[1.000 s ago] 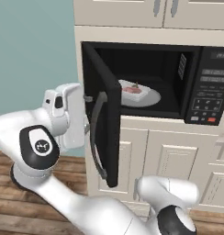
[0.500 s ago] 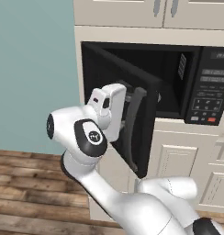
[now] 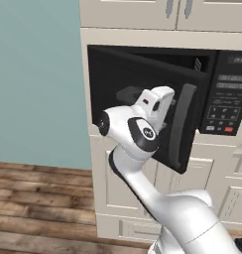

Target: Place the tupperware containing the steak and garlic meal in the microwave. Close the microwave door and press the start button to reheat the meal.

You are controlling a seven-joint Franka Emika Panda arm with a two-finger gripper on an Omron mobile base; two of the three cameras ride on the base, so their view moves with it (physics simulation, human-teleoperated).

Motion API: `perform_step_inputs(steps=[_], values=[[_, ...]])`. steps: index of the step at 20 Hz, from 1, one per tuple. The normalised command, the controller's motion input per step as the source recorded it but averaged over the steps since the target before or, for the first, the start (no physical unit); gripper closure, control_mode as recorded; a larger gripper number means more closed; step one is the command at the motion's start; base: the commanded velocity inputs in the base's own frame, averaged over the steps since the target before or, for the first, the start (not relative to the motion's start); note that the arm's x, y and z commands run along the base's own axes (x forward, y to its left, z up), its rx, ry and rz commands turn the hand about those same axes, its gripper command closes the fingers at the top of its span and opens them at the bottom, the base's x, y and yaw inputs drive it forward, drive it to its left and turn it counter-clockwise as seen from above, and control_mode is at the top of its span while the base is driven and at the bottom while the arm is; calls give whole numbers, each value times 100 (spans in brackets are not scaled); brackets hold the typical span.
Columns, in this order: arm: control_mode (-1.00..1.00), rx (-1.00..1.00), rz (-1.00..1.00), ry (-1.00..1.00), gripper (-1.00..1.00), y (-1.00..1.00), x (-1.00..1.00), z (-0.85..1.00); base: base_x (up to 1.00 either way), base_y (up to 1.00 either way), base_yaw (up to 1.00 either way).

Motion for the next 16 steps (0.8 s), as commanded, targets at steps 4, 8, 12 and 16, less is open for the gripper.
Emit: perform_step_inputs(steps=[4, 8, 12, 16], values=[[-100, 9, 0, -10, -100, -97, 39, -4, 0, 0, 0], [-100, 8, 0, -11, -100, -74, 49, 0, 0, 0, 0], [-100, 5, 0, -13, -100, -43, 59, 0, 0, 0, 0], [-100, 3, 1, -3, -100, -27, 79, 0, 0, 0, 0]])
